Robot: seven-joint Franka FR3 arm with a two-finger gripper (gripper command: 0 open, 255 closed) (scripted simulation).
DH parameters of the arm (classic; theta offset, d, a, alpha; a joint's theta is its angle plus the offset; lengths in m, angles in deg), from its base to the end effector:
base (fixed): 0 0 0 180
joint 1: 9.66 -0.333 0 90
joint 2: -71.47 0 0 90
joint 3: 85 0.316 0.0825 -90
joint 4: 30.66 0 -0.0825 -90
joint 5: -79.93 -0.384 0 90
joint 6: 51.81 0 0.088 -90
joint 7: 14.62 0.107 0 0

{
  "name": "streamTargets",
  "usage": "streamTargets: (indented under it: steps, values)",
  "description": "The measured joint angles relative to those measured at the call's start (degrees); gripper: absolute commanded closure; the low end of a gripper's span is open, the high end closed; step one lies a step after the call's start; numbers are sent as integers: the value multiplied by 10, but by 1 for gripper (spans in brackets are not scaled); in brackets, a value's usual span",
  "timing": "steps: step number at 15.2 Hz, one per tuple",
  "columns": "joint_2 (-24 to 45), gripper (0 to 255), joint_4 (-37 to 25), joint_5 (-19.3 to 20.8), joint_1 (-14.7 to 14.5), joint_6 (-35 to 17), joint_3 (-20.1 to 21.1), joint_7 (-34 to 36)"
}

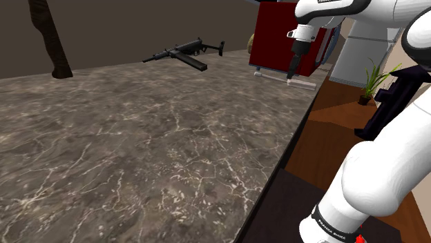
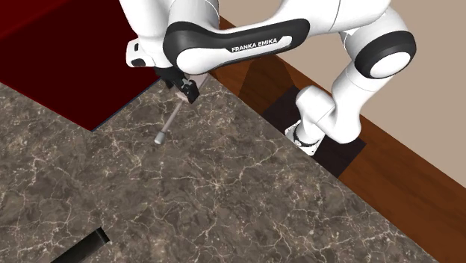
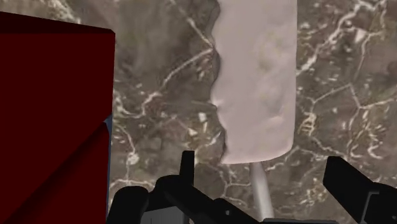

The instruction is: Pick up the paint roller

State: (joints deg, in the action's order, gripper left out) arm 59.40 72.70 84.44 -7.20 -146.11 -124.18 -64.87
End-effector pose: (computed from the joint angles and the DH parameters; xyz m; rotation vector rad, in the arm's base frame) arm 0.3537 -0.3661 0.6045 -3.0970 -0.2583 -0.0670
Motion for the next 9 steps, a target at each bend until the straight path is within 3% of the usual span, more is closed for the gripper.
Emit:
streamTargets:
  steps: [3,4,9]
  values:
    - [-5,0,26,4,1,-21,1,2]
    - [-5,255,29,4,1,-25,0,2]
    - [-6,255,32,4,1,-28,0,1]
